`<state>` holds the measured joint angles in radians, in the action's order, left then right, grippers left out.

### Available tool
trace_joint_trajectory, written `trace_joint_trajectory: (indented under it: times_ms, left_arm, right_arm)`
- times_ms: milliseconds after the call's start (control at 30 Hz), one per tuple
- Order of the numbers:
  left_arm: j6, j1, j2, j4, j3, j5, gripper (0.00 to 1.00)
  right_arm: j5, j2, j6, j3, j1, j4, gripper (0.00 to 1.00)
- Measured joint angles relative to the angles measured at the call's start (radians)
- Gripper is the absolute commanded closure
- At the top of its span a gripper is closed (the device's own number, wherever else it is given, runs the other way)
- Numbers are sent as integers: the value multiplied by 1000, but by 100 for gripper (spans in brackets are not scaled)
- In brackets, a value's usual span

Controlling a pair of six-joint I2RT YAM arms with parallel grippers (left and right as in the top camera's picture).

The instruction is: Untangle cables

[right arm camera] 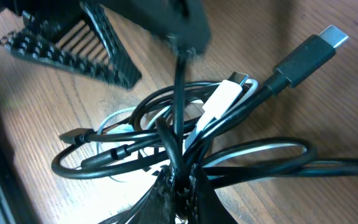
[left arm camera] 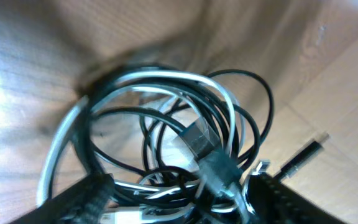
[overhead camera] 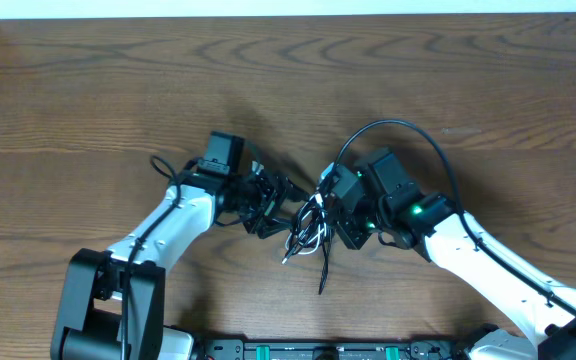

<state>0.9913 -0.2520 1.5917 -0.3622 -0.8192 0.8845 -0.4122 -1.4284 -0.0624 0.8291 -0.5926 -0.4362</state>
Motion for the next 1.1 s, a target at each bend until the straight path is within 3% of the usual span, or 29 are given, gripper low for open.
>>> trace_joint_trajectory:
  times_ms: [67, 233, 633, 800, 1100]
  left_arm:
    - [-53, 24, 0, -16, -18, 0, 22]
    - [-195, 45, 0, -116, -108, -8, 46]
    - [-599, -98, 0, -199, -143, -27, 46]
    - [-679, -155, 0, -210, -143, -80, 55]
    - [-711, -210, 0, -211, -143, -146, 55]
  right_arm:
    - [-15, 0, 17, 0, 14, 2, 99]
    - [-35, 0, 78, 0, 45, 3, 99]
    - [-45, 2, 150, 0, 53, -56, 99]
    - [-45, 2, 164, 0, 53, -58, 99]
    - [-46, 3, 189, 0, 53, -61, 99]
